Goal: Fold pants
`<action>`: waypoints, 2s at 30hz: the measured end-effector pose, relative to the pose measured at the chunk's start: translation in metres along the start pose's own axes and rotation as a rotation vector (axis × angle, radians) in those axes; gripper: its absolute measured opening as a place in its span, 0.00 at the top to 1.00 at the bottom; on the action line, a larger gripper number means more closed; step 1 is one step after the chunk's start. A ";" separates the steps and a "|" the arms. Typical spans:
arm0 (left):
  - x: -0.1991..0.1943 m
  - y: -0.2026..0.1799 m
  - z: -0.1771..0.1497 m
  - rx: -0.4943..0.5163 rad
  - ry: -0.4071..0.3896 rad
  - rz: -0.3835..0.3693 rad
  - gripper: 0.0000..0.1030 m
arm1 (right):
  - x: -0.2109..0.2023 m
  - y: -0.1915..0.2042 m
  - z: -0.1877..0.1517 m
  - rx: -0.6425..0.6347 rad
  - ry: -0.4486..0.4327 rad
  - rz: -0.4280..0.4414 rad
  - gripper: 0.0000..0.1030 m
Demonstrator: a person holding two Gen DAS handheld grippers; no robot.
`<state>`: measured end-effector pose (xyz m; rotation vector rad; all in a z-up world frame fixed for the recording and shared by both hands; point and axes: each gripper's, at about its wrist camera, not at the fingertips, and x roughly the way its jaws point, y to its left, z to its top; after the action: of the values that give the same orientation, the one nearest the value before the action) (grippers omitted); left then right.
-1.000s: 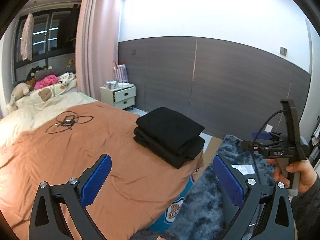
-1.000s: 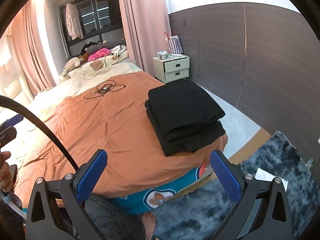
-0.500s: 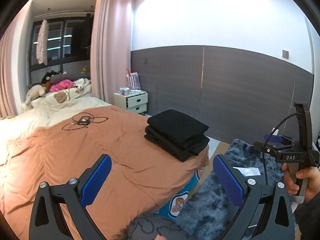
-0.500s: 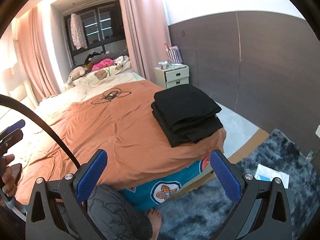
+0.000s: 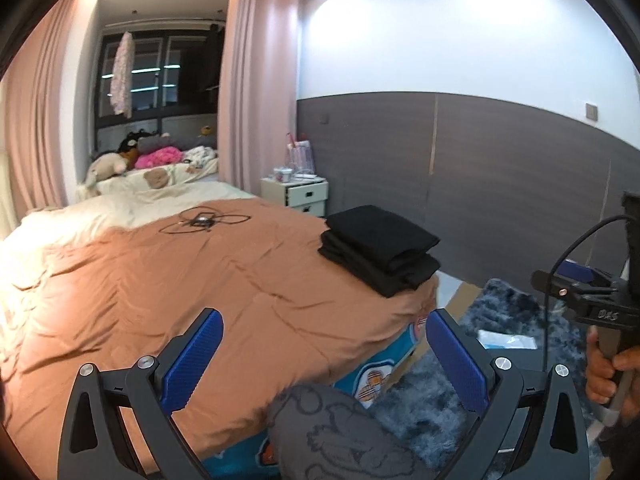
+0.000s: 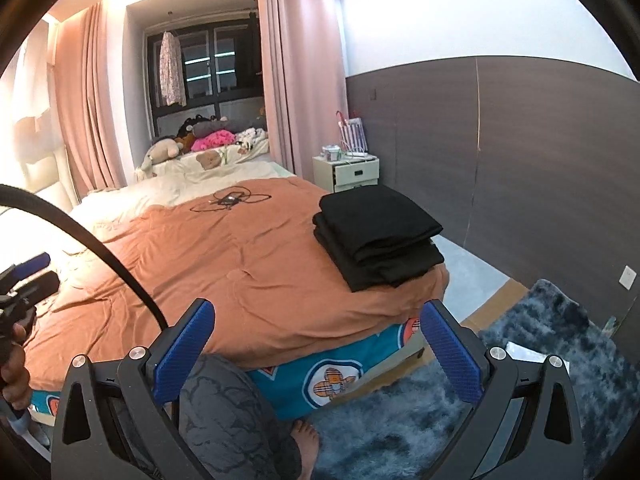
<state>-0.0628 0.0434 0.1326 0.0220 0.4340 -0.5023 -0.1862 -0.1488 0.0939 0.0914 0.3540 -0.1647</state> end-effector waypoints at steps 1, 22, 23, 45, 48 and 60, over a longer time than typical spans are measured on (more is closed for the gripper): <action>-0.002 -0.001 -0.004 0.007 0.001 0.011 0.00 | -0.001 0.001 -0.003 0.005 0.002 0.005 0.00; -0.033 -0.011 -0.052 0.022 -0.003 0.076 0.00 | -0.027 0.021 -0.052 0.041 0.026 0.037 0.00; -0.032 -0.010 -0.052 0.017 -0.001 0.074 0.00 | -0.027 0.022 -0.050 0.039 0.029 0.032 0.00; -0.042 0.002 -0.059 -0.025 0.015 0.071 0.00 | -0.039 0.049 -0.049 -0.021 0.016 0.017 0.00; -0.044 0.003 -0.059 -0.028 0.015 0.070 0.00 | -0.040 0.046 -0.048 -0.022 0.014 0.021 0.00; -0.049 0.001 -0.060 -0.018 0.003 0.062 0.00 | -0.039 0.048 -0.048 -0.042 0.014 0.023 0.00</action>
<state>-0.1250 0.0742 0.0979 0.0188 0.4392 -0.4377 -0.2304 -0.0905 0.0660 0.0548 0.3705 -0.1335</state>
